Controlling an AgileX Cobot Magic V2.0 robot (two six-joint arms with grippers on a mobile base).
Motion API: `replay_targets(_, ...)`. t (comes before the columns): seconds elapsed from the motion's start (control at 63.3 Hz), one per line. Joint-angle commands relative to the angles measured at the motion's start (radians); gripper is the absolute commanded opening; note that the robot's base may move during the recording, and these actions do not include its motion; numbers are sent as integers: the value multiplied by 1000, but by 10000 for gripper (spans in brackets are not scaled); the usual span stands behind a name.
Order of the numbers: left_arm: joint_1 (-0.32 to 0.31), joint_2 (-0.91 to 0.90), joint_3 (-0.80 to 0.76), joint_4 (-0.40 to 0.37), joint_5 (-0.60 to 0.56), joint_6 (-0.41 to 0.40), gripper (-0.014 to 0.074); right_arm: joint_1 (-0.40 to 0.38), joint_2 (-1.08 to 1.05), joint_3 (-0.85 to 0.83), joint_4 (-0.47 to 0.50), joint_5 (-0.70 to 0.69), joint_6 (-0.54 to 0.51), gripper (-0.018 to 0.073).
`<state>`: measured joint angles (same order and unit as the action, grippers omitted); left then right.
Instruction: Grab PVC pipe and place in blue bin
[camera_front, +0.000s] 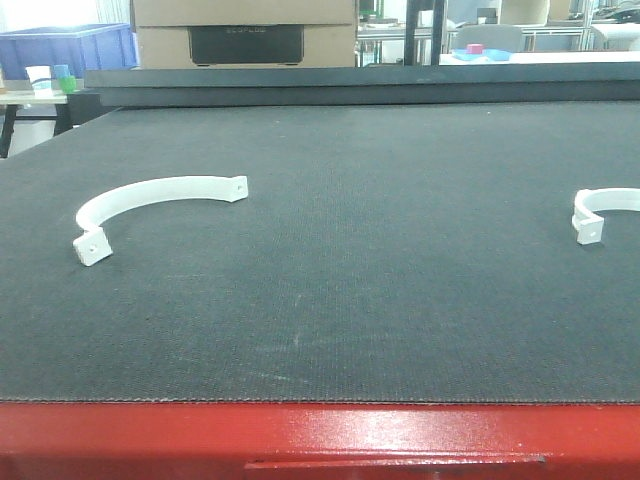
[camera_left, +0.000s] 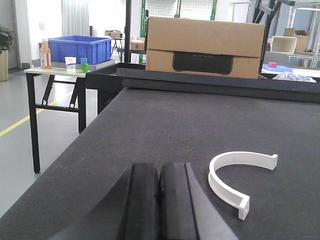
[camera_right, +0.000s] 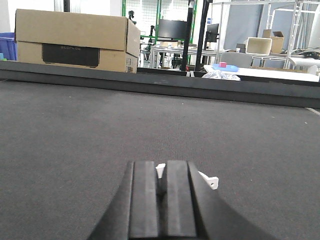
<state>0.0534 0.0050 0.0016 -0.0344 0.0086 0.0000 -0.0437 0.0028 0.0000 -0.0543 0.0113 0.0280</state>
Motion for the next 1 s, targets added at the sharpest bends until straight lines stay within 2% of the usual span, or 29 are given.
replay_targets(0.0, -1, -5, -2, -7, -24, 0, -111, -4, -3, 0, -4, -20, -2, -169)
replay_targets(0.506, -1, -5, -2, -7, -24, 0, -111, -4, -3, 0, -4, -20, -2, -169)
replay_targets(0.742, -1, -5, -2, -11, -121, 0, -111, -4, -3, 0, -4, -32, -2, -169)
replay_targets(0.821, -1, -5, -2, -59, -148, 0, -111, -4, -3, 0, -4, -35, -2, -169)
replay_targets(0.9, -1, -5, -8, -125, -150, 0, -111, -4, -3, 0, -2, -101, -2, -169)
replay_targets(0.979, -1, -5, -57, -128, -127, 0, -111, -4, -3, 0, 30, -245, 0, -169)
